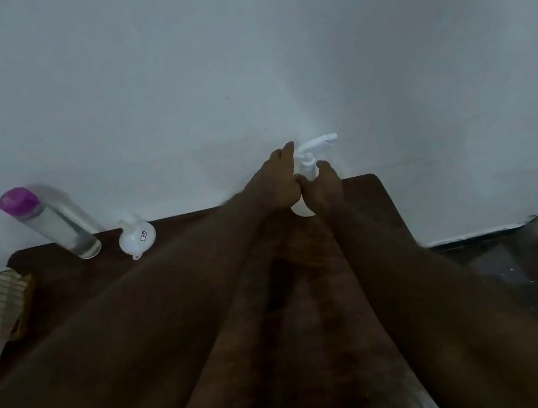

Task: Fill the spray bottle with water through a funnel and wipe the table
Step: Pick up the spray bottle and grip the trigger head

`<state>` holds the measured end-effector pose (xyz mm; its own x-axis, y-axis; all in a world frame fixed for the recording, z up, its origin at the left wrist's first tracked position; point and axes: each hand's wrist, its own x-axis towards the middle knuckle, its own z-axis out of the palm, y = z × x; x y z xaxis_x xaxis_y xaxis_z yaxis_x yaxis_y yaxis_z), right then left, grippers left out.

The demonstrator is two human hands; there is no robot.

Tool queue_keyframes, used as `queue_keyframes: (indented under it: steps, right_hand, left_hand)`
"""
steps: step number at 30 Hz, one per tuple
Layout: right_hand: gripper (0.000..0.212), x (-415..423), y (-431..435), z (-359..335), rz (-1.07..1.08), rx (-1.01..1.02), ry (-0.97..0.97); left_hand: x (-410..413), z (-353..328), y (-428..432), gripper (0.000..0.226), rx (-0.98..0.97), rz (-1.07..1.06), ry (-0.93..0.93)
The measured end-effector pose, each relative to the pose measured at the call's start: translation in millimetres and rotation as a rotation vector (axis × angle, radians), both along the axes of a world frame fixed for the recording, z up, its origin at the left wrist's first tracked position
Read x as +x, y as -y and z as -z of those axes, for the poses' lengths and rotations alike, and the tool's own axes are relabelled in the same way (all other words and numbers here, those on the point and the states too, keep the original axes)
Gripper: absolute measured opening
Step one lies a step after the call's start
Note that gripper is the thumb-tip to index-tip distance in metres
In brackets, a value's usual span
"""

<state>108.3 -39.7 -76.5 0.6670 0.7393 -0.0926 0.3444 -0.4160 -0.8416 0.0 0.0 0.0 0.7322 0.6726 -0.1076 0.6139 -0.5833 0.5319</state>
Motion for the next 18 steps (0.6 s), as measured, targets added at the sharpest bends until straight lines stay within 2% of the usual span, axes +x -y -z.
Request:
queue_keyframes:
  steps: [5, 7, 10, 13, 18]
  right_hand:
    - [0.037, 5.0, -13.2, 5.0, 0.061, 0.131, 0.046]
    - [0.034, 2.8, -13.5, 9.6, 0.023, 0.147, 0.11]
    - [0.031, -18.4, -2.6, 13.9, -0.123, 0.123, 0.188]
    - [0.03, -62.7, 17.3, 20.7, -0.196, 0.155, 0.159]
    - [0.04, -139.6, 50.0, 34.3, -0.201, 0.215, 0.104]
  left_hand:
    - [3.1, 5.0, -24.2, 0.078, -0.024, 0.018, -0.03]
    - [0.4, 13.7, -31.1, 0.076, -0.054, 0.017, -0.015]
    - [-17.3, 28.5, -31.6, 0.053, 0.012, 0.009, 0.079]
    - [-51.7, 42.2, -20.7, 0.025, 0.143, -0.024, 0.217]
    - [-112.9, 68.9, 15.0, 0.029, 0.254, -0.165, 0.322]
